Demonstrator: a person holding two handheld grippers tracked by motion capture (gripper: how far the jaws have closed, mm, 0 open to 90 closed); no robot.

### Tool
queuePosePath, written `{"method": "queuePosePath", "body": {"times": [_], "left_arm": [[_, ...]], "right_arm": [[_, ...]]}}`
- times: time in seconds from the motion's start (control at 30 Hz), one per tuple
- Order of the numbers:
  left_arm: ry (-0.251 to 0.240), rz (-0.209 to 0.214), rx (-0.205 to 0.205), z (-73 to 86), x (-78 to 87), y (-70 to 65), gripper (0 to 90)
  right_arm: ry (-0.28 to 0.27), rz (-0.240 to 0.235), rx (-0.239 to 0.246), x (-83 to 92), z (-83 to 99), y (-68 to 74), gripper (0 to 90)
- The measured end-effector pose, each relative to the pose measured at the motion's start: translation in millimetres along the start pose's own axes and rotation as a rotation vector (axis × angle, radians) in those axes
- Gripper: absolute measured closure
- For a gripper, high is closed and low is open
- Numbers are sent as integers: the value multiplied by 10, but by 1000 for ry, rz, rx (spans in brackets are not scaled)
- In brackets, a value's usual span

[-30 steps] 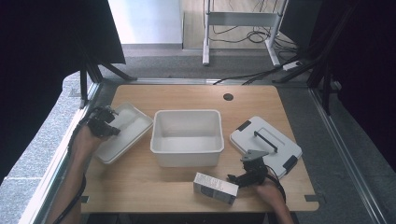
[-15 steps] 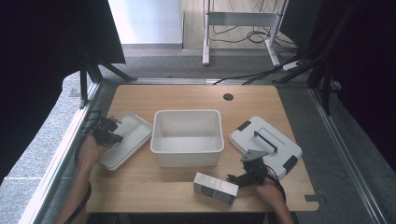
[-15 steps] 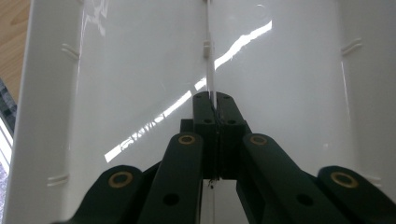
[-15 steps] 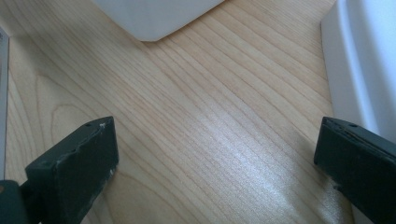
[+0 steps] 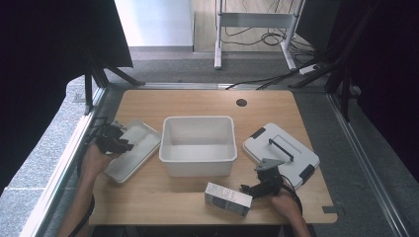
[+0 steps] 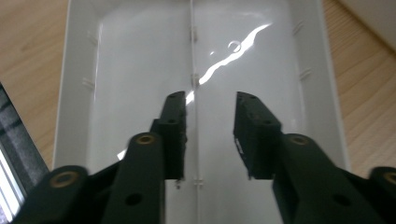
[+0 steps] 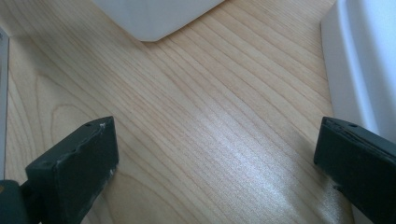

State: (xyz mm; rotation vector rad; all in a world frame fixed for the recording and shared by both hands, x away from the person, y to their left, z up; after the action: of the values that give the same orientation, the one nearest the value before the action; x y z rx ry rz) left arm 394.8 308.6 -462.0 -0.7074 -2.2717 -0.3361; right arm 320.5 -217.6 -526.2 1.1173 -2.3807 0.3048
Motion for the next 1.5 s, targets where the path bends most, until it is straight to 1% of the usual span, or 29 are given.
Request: {"method": "queuePosePath", "body": {"times": [0.03, 0.13, 0.17, 0.2, 0.23, 0.27, 0.37, 0.4, 0.43, 0.47, 0.5, 0.53, 0.57, 0.6, 0.63, 0.7, 0.73, 0.77, 0.8, 0.9, 1.0, 1.07, 1.17, 1.27, 1.37, 1.5], "left_arm": [[-10, -2, -5, -10, 21, -20, 572], [-54, 31, -22, -40, 101, -114, 450], [-63, 45, -25, -44, 114, -143, 393], [-88, 63, -35, -53, 148, -226, 319], [-88, 63, -35, -53, 148, -226, 278], [-103, 75, -37, -56, 160, -273, 278], [-145, 109, -57, -60, 204, -449, 164], [-155, 117, -60, -57, 215, -488, 135], [-169, 126, -64, -53, 231, -537, 130], [-181, 133, -64, -48, 239, -575, 87], [-192, 144, -65, -41, 250, -623, 87], [-201, 150, -69, -32, 259, -672, 49], [-209, 151, -73, -22, 265, -720, 49], [-221, 153, -76, -6, 268, -781, 33], [-226, 156, -78, 5, 268, -814, 19], [-235, 183, -87, 37, 254, -900, 14], [-226, 194, -108, 74, 219, -986, 0], [-226, 194, -108, 74, 219, -986, 0], [-224, 197, -119, 93, 198, -1030, 0], [-228, 214, -132, 145, 130, -1149, 0], [-229, 225, -160, 196, 55, -1264, 0], [-219, 235, -182, 240, -9, -1340, 0], [-205, 239, -197, 305, -98, -1408, 0], [-191, 240, -199, 389, -203, -1450, 0], [-180, 242, -189, 461, -287, -1464, 0], [-187, 258, -171, 510, -334, -1468, 0]], "right_arm": [[0, 1, 0, 0, 0, 0, 0], [-1, 1, 0, -1, 0, 0, 0], [-1, 1, 0, -1, 0, 0, 0], [-1, 1, 0, -1, 0, 0, 0], [-1, 1, 0, -1, 0, 0, 0], [-1, 1, -1, -2, 0, 0, 0], [-1, 1, 0, -1, 0, 0, 0], [-1, 1, 0, -1, 0, 0, 0], [-1, 1, 0, -1, 0, 0, 0], [-1, 1, 0, -1, 0, 0, 0], [-1, 1, 0, -1, 0, 0, 0], [-1, 1, -1, -1, 0, 0, 0], [-1, 1, -1, -1, 0, 0, 0], [-1, 1, 0, -1, 0, 0, 0], [-1, 1, 0, -1, 0, 0, 0], [0, 1, 0, -1, 0, 0, 0], [0, 1, 0, -1, 0, 0, 0], [0, 1, 0, -1, 0, 0, 0], [-1, 1, 0, -1, 0, 0, 0], [-1, 1, 0, -1, 0, 0, 0], [-1, 1, -1, -1, 0, 0, 0], [0, 1, 0, -1, 0, 0, 0], [-2, 1, -1, -2, 1, 1, 0], [-1, 2, 0, -1, 0, 1, 0], [-1, 2, -1, -1, 0, 1, 0], [0, -1, -4, 0, -2, -2, 0]]}}
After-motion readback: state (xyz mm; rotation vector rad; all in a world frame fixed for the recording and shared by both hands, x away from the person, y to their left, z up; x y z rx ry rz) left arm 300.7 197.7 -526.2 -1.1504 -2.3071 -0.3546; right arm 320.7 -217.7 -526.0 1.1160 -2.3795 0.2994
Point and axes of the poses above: each handheld gripper's, and its own axes: x roughly backward along the jaws, z roughly out of its underside, y roughly to its left, the point moved 1 cm from there along -x, roughly forward along the jaws, and after that the axes turned 15 degrees about -y, right-handed, at the moved point
